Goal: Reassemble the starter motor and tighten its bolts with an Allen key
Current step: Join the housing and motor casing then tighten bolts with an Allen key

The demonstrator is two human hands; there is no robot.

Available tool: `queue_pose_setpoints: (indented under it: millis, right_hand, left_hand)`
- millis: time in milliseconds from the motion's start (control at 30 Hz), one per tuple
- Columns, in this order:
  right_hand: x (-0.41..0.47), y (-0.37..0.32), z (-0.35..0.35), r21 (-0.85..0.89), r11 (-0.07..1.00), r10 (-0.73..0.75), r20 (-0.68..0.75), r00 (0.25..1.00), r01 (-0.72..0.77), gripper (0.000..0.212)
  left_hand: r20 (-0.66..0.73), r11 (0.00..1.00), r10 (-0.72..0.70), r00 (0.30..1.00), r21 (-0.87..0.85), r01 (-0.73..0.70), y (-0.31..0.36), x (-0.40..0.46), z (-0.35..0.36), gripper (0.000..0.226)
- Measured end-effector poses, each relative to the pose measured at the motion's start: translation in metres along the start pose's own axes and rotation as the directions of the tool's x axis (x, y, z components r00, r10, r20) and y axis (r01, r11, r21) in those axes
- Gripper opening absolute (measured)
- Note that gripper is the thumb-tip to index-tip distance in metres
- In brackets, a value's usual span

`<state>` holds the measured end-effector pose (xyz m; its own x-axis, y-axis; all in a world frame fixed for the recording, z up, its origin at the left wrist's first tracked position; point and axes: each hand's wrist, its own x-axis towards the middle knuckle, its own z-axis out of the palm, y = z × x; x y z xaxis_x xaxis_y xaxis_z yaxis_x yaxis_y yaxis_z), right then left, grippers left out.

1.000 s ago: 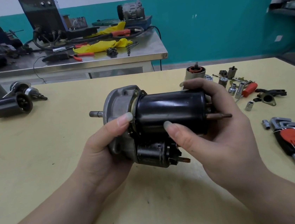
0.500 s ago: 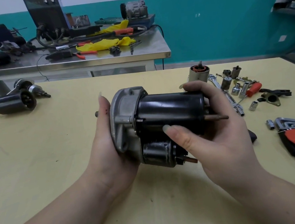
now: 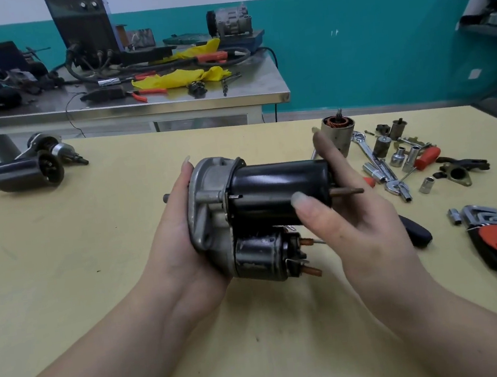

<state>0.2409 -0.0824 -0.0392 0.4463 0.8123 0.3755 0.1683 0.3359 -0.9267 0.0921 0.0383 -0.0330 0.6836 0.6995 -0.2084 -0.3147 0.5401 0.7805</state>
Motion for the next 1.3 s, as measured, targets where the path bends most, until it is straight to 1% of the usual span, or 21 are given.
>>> queue_pose_setpoints:
  millis: [67, 133, 233, 333, 400, 500, 600, 733, 767, 867, 933, 1000, 1033, 1100, 1167, 1233, 1300]
  right_hand:
    - [0.001, -0.002, -0.005, -0.059, 0.998, 0.02, 0.034, 0.999, -0.018, 0.074]
    - [0.003, -0.004, -0.01, -0.115, 0.993, 0.031, 0.028, 0.999, -0.028, 0.072]
    - [0.004, -0.005, -0.015, -0.067, 0.994, 0.089, 0.033, 0.996, -0.086, 0.077]
    - [0.003, -0.004, -0.013, 0.001, 0.988, 0.157, 0.069, 0.985, -0.157, 0.087]
    - [0.0, -0.001, -0.011, -0.052, 0.98, 0.195, 0.095, 0.976, -0.19, 0.09]
    - [-0.006, 0.004, -0.002, -0.142, 0.962, 0.255, 0.156, 0.954, -0.234, 0.091]
    - [-0.011, 0.007, 0.006, -0.181, 0.957, 0.259, 0.165, 0.952, -0.229, 0.091]
    - [-0.011, 0.011, 0.011, -0.201, 0.972, 0.163, 0.2, 0.966, -0.123, 0.063]
    - [-0.011, 0.012, 0.012, -0.194, 0.976, 0.141, 0.203, 0.969, -0.101, 0.061]
    - [-0.014, 0.016, 0.013, -0.154, 0.986, 0.091, 0.186, 0.978, -0.063, 0.062]
    - [-0.014, 0.018, 0.013, -0.143, 0.988, 0.086, 0.166, 0.982, -0.062, 0.059]
    - [-0.016, 0.023, 0.015, -0.156, 0.984, 0.114, 0.162, 0.98, -0.089, 0.056]
    - [-0.017, 0.025, 0.017, -0.167, 0.98, 0.136, 0.157, 0.978, -0.109, 0.057]
    - [-0.017, 0.028, 0.025, -0.186, 0.971, 0.176, 0.132, 0.976, -0.15, 0.061]
    - [-0.015, 0.031, 0.036, -0.203, 0.962, 0.205, 0.109, 0.973, -0.18, 0.065]
    - [-0.01, 0.032, 0.051, -0.222, 0.96, 0.201, 0.118, 0.972, -0.172, 0.07]
    - [-0.003, 0.035, 0.066, -0.225, 0.962, 0.185, 0.128, 0.974, -0.153, 0.074]
  left_hand:
    - [-0.03, 1.0, -0.006, 1.0, 0.024, 0.007, 0.004, 0.001, -0.003, 0.065]
    - [-0.054, 0.997, 0.005, 0.999, 0.071, -0.001, 0.01, 0.001, -0.005, 0.064]
    - [-0.071, 0.984, 0.072, 0.995, 0.17, -0.059, 0.019, -0.001, -0.006, 0.06]
    - [-0.053, 0.95, 0.165, 0.985, 0.275, -0.145, 0.031, -0.005, -0.007, 0.051]
    - [-0.016, 0.905, 0.218, 0.976, 0.377, -0.196, 0.04, -0.007, -0.011, 0.047]
    - [0.073, 0.797, 0.25, 0.965, 0.551, -0.248, 0.051, -0.01, -0.016, 0.047]
    - [0.139, 0.71, 0.235, 0.962, 0.651, -0.267, 0.06, -0.013, -0.014, 0.054]
    - [0.229, 0.56, 0.213, 0.95, 0.768, -0.311, 0.075, -0.014, 0.001, 0.074]
    - [0.25, 0.523, 0.194, 0.948, 0.792, -0.316, 0.078, -0.014, 0.007, 0.073]
    - [0.299, 0.426, 0.151, 0.942, 0.841, -0.335, 0.083, -0.013, 0.023, 0.057]
    - [0.297, 0.393, 0.119, 0.948, 0.862, -0.319, 0.085, -0.014, 0.031, 0.057]
    - [0.272, 0.328, 0.074, 0.959, 0.902, -0.281, 0.085, -0.015, 0.038, 0.061]
    - [0.265, 0.276, 0.05, 0.963, 0.923, -0.268, 0.084, -0.015, 0.042, 0.065]
    - [0.263, 0.13, 0.015, 0.965, 0.956, -0.263, 0.083, -0.017, 0.05, 0.075]
    - [0.26, -0.015, 0.019, 0.966, 0.966, -0.259, 0.084, -0.019, 0.055, 0.085]
    - [0.263, -0.118, 0.057, 0.963, 0.96, -0.255, 0.088, -0.023, 0.054, 0.096]
    - [0.281, -0.174, 0.109, 0.954, 0.95, -0.26, 0.095, -0.024, 0.046, 0.098]
